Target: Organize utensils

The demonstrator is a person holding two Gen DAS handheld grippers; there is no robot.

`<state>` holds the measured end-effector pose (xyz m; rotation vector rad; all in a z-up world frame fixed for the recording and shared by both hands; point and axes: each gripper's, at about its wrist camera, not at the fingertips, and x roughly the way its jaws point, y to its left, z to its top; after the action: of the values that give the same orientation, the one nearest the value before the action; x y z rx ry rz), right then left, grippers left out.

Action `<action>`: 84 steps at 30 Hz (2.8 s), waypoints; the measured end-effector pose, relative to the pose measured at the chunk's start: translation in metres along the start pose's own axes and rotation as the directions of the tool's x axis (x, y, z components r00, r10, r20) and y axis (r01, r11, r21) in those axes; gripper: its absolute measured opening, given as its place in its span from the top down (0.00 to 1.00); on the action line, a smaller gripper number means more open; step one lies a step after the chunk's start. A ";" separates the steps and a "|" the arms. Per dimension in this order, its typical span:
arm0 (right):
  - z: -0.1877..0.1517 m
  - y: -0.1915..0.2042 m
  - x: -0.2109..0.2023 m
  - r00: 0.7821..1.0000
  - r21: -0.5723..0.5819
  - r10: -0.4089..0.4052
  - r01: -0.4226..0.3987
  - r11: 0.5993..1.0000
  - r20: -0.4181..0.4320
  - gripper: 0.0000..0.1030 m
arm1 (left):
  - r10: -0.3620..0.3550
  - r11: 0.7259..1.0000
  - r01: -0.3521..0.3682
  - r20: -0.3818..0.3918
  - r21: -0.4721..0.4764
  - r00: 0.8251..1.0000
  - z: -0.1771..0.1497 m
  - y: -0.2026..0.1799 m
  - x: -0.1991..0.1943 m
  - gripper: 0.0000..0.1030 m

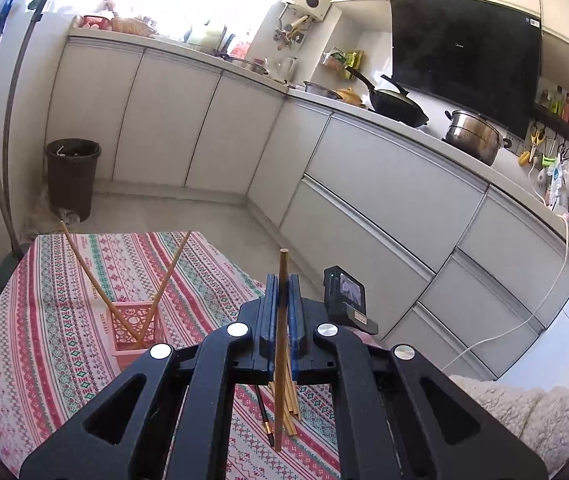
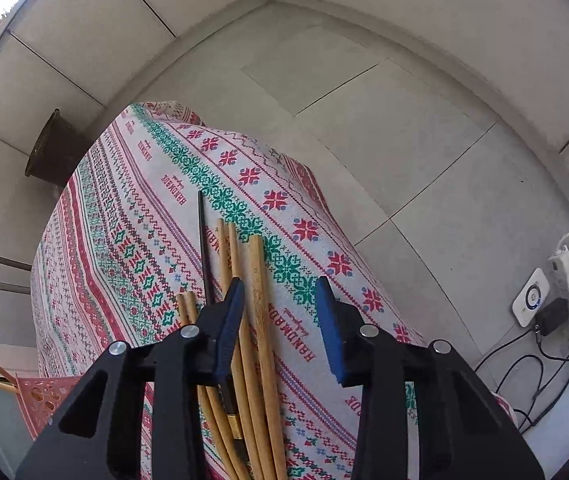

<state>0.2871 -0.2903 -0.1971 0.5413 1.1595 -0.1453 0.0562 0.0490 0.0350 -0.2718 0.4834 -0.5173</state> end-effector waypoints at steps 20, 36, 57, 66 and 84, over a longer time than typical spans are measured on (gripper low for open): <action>-0.019 0.018 -0.053 0.992 -0.069 -0.003 0.012 0.998 0.125 0.93 | 0.015 1.000 -0.014 0.017 -0.027 1.000 0.004 -0.004 -0.013 0.96; -0.054 0.043 -0.217 0.917 -0.206 0.274 -0.220 0.954 0.290 0.93 | 0.062 0.997 -0.058 0.080 -0.054 0.995 0.017 -0.004 -0.040 0.95; -0.036 0.106 -0.283 0.750 -0.254 0.502 -0.433 0.865 0.431 0.92 | 0.281 0.955 -0.260 0.160 -0.140 0.946 0.086 0.062 -0.030 0.95; -0.043 0.117 -0.257 0.783 -0.276 0.513 -0.437 0.856 0.352 0.92 | 0.485 0.824 -0.498 -0.119 -0.268 0.866 0.066 0.133 -0.035 0.55; -0.032 0.092 -0.231 0.830 -0.242 0.439 -0.374 0.896 0.344 0.92 | 0.527 0.482 -0.767 -0.559 -0.423 0.640 -0.055 0.354 0.101 0.55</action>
<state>0.2011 -0.2340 0.0318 0.5712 0.6363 0.2072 0.2493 0.2849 -0.1785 -0.6136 1.0775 0.4289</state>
